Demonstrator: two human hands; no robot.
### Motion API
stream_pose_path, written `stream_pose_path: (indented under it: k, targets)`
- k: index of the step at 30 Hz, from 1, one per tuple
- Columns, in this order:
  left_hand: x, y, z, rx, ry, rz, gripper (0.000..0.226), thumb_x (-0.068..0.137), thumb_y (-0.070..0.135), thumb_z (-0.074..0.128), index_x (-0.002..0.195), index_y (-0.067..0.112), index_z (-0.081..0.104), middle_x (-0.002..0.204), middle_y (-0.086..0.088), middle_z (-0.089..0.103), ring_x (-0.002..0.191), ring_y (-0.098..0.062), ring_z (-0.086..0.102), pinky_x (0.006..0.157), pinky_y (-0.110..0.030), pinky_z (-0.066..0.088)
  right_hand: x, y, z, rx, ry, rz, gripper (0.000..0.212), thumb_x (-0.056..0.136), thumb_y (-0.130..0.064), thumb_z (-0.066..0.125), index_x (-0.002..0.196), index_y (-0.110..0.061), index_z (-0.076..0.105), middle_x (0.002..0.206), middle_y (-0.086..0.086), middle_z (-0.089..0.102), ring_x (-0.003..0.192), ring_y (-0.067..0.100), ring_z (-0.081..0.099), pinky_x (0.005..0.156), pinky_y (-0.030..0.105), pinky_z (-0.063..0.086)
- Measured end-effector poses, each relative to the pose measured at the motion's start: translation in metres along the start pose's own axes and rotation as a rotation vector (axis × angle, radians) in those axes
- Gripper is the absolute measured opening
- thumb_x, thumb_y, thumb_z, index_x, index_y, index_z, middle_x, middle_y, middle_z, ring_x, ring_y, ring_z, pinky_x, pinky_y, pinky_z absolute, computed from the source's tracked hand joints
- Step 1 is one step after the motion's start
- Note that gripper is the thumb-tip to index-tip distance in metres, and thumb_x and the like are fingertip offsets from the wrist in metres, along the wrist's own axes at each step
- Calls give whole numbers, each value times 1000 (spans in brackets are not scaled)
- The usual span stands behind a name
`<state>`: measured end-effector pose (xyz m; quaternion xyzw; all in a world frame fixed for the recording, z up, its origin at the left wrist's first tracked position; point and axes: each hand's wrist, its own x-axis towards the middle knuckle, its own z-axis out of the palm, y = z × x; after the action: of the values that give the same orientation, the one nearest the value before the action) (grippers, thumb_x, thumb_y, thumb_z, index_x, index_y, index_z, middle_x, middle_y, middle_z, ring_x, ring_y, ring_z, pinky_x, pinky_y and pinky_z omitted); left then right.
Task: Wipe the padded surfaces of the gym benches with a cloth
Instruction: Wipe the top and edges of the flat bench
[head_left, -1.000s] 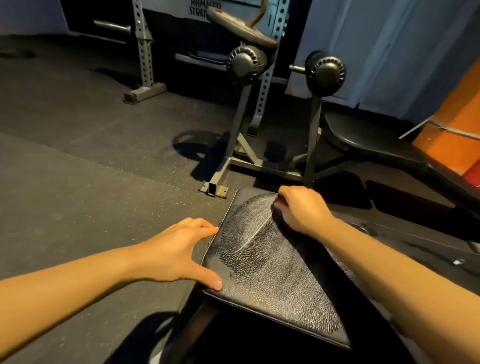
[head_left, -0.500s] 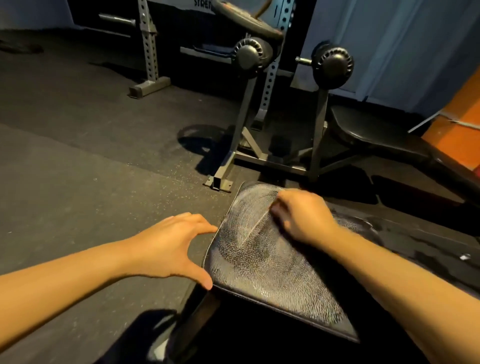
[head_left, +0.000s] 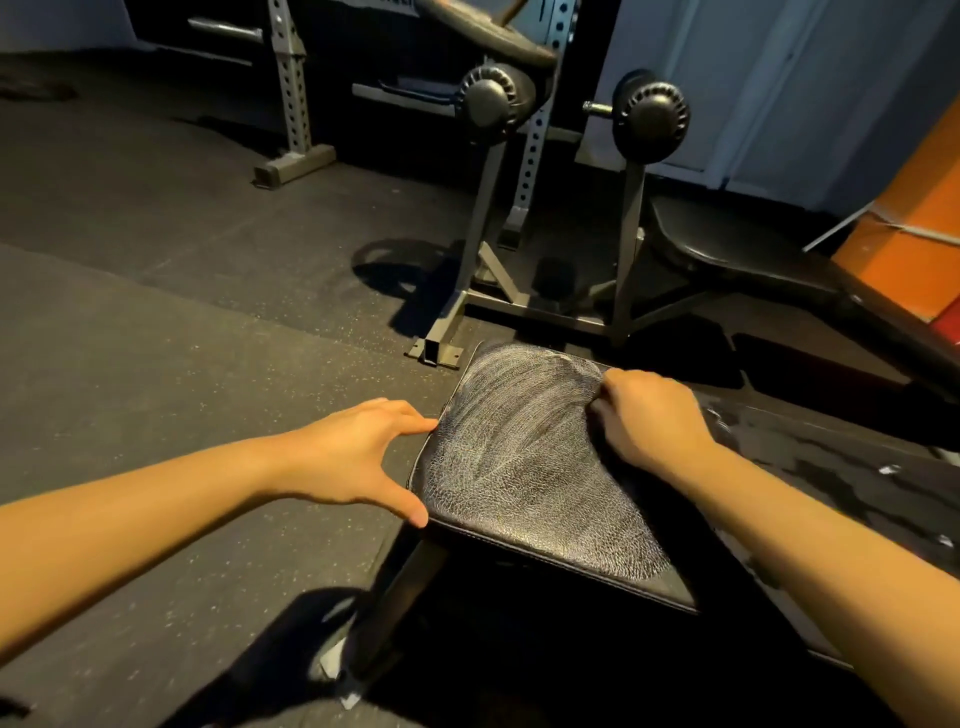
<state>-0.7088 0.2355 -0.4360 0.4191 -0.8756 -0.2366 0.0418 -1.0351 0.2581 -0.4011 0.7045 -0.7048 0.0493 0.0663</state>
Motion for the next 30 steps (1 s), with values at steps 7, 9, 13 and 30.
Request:
stream_pose_path:
  k: [7, 9, 13, 30]
  targets:
    - [6, 14, -13, 61, -47, 0, 114, 59, 79, 81, 153, 27, 43, 145, 16, 44, 135, -4, 37, 116, -26, 33, -45, -126, -4, 268, -100, -279, 11, 97, -32, 58, 96, -21, 56, 97, 1, 67, 93, 30, 66, 71, 38, 50]
    - [8, 19, -12, 43, -38, 1, 119, 59, 81, 79, 156, 27, 38, 150, 15, 39, 139, -7, 33, 118, -28, 30, -73, -108, -5, 329, -96, -405, 13, 97, -36, 57, 99, -23, 59, 101, 1, 69, 94, 30, 65, 74, 43, 53]
    - [15, 33, -1, 44, 83, 56, 121, 62, 87, 71, 158, 26, 33, 155, 19, 32, 141, -1, 28, 120, -27, 26, -67, 23, 3, 66, -1, 3, 22, 96, -44, 52, 100, -23, 57, 104, 0, 71, 100, 30, 66, 79, 41, 54]
    - [63, 67, 17, 233, 158, 86, 115, 59, 102, 24, 146, 33, 53, 151, 18, 46, 142, -4, 38, 117, -31, 29, -47, 130, 0, -82, -14, 411, 16, 90, -28, 61, 102, -18, 58, 109, 9, 70, 101, 35, 65, 75, 38, 48]
